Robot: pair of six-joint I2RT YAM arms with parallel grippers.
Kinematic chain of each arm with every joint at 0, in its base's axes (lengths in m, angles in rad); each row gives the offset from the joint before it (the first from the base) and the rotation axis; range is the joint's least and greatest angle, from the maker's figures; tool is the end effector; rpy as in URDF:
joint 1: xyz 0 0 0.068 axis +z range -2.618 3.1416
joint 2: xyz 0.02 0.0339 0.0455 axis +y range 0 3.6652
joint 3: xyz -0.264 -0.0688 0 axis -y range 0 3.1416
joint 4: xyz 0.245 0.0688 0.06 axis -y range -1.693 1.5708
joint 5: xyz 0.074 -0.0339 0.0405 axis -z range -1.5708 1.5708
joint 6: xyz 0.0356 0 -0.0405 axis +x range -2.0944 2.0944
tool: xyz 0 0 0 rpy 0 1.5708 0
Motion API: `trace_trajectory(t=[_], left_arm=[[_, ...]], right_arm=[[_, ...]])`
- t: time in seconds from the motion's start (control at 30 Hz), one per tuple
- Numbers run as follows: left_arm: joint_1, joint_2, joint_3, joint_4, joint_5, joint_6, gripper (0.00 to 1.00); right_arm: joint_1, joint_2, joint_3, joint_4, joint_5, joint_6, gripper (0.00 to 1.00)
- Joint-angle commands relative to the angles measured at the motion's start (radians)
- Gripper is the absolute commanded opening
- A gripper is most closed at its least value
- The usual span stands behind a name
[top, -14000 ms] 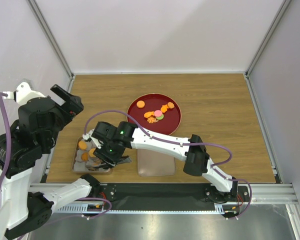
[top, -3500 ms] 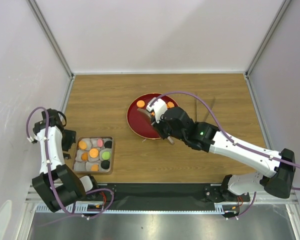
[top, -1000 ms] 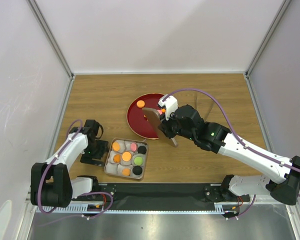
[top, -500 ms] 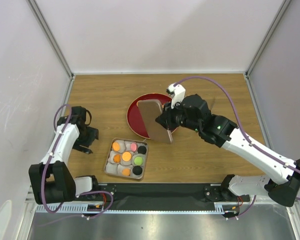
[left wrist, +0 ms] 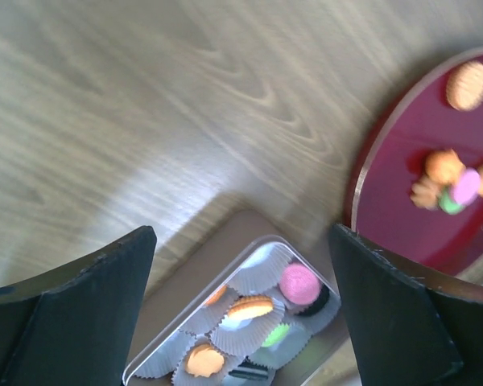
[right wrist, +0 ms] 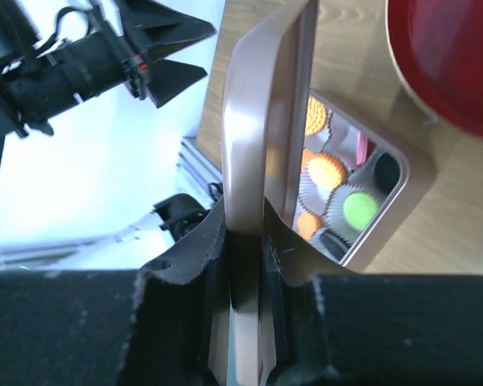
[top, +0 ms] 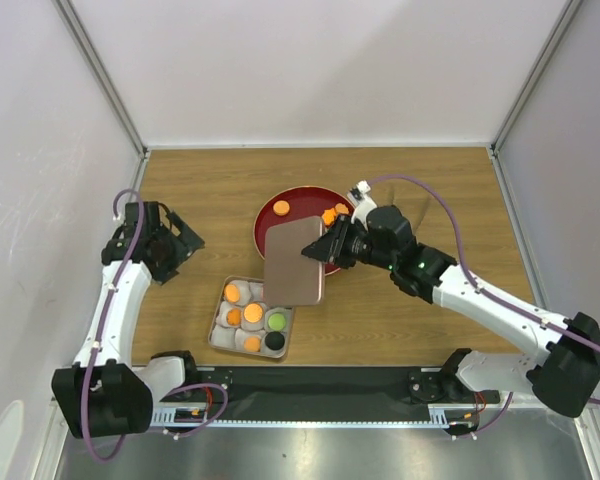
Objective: Pack the cookies
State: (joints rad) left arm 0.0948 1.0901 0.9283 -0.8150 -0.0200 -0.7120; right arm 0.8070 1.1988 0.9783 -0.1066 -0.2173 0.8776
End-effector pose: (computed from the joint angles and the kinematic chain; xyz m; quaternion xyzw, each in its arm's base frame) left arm 0.2097 0.0207 0.2765 -0.3780 0.8783 -0.0798 0.2817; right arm 0.1876 0.2070 0.3295 -0.0346 0.8097 0.4908 0.3198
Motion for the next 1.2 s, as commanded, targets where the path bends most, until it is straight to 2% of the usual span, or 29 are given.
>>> trace_trajectory(t=[0.0,0.13,0.37,0.5,0.8,1.0,1.17], left_arm=[[-0.006,-0.044,0.069,0.033,0.09,0.13,0.96],[-0.027,-0.055,0.116,0.005,0.159,0.19,0.98],[-0.047,-0.114,0.107,-0.05,0.158,0.299,0.98],[-0.085,-0.159,0.08,-0.064,0.144,0.298,0.98],[-0.142,-0.203,0.046,-0.072,0.117,0.299,0.98],[-0.156,-0.216,0.032,-0.069,0.104,0.306,0.98],[-0.156,-0.219,0.0,-0.053,0.112,0.316,0.99]], right_arm=[[0.021,-0.059,-0.062,0.245,0.048,0.204,0.0],[0.092,-0.058,-0.139,0.347,0.146,0.283,0.0],[0.259,0.021,-0.21,0.563,0.326,0.345,0.0],[0.319,0.1,-0.26,0.715,0.404,0.382,0.0],[0.374,0.356,-0.285,1.053,0.435,0.449,0.0],[0.389,0.433,-0.309,1.113,0.44,0.484,0.0],[0.383,0.43,-0.346,1.127,0.423,0.508,0.0]])
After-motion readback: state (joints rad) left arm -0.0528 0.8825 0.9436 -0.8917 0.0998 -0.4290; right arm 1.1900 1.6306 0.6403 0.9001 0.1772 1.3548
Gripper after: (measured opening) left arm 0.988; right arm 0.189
